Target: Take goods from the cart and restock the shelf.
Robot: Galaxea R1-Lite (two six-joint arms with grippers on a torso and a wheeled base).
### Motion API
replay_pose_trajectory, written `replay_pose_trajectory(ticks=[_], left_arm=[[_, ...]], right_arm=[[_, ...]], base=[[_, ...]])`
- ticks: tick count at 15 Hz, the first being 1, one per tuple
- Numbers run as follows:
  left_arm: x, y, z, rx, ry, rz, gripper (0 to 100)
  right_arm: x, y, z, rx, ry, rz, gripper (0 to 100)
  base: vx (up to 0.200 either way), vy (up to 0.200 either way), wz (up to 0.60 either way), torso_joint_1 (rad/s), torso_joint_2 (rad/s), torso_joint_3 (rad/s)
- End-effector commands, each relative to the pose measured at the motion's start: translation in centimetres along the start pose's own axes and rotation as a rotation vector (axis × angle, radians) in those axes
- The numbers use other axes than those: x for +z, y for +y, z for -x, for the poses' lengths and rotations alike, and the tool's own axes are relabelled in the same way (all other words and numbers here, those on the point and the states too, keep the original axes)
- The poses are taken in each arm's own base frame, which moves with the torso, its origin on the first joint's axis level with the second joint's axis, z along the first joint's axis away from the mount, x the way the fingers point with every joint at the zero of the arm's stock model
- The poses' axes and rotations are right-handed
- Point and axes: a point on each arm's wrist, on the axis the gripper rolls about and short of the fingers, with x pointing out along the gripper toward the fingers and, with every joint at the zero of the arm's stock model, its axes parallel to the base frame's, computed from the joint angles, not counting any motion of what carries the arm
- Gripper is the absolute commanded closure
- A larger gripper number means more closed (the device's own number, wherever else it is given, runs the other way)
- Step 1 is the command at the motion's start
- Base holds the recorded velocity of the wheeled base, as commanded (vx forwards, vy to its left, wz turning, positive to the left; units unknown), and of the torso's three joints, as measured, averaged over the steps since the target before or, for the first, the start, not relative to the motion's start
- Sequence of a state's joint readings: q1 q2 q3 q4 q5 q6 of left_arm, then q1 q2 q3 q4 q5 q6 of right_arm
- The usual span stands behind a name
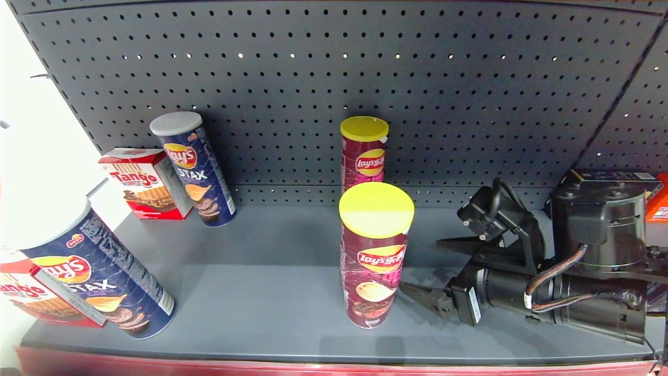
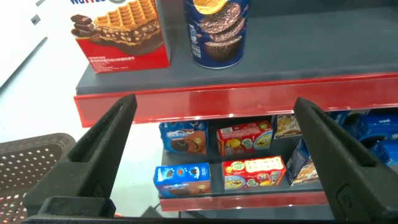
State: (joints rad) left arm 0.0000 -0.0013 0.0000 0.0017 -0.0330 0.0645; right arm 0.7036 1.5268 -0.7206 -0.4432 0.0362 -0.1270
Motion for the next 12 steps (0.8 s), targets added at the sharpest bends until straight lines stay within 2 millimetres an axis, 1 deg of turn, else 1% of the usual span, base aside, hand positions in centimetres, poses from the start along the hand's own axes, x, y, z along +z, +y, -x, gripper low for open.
replay_pose_trajectory(ticks=[1,3,4,5,6,7,8,9,10,11,12], left_arm=[[0.0,0.0,0.0,0.001,0.001,0.0,0],[0.0,0.0,0.0,-0.004,0.001,0.0,0],[0.0,0.0,0.0,-0.005,0.001,0.0,0],[0.0,0.0,0.0,-0.005,0.001,0.0,0],[0.0,0.0,0.0,-0.005,0.001,0.0,0],[0.0,0.0,0.0,-0.015,0.0,0.002,0],[0.0,-0.1,0.0,-0.033,0.001,0.002,0],[0.0,-0.1,0.0,-0.042,0.0,0.002,0],[0.0,-0.1,0.0,-0.045,0.0,0.002,0],[0.0,-0.1,0.0,-0.044,0.0,0.002,0],[0.0,-0.1,0.0,-0.047,0.0,0.0,0]], right_arm=[[0.3,-0.9,1.0,-0.043,-0.024,-0.014,0],[0.7,-2.1,2.7,-0.111,-0.065,-0.033,0],[0.8,-3.5,5.5,-0.195,-0.117,-0.054,0],[0.3,-4.1,7.4,-0.248,-0.137,-0.066,0],[-0.7,-4.4,9.6,-0.308,-0.156,-0.078,0],[-2.0,-4.3,11.9,-0.364,-0.175,-0.088,0],[-3.7,-3.9,14.4,-0.437,-0.194,-0.099,0],[-5.4,-3.3,16.4,-0.511,-0.214,-0.108,0],[-7.2,-2.4,18.0,-0.572,-0.24,-0.109,0],[-8.1,-1.9,18.7,-0.6,-0.254,-0.109,0],[-9.6,-0.6,20.1,-0.649,-0.299,-0.097,0]], base=[[0.0,0.0,0.0,0.0,0.0,0.0],[0.0,0.0,0.0,0.0,0.0,0.0],[0.0,0.0,0.0,0.0,0.0,0.0],[0.0,0.0,0.0,0.0,0.0,0.0],[0.0,0.0,0.0,0.0,0.0,0.0],[0.0,0.0,0.0,0.0,0.0,0.0],[0.0,0.0,0.0,0.0,0.0,0.0],[0.0,0.0,0.0,0.0,0.0,0.0],[0.0,0.0,0.0,0.0,0.0,0.0],[0.0,0.0,0.0,0.0,0.0,0.0],[0.0,0.0,0.0,0.0,0.0,0.0]])
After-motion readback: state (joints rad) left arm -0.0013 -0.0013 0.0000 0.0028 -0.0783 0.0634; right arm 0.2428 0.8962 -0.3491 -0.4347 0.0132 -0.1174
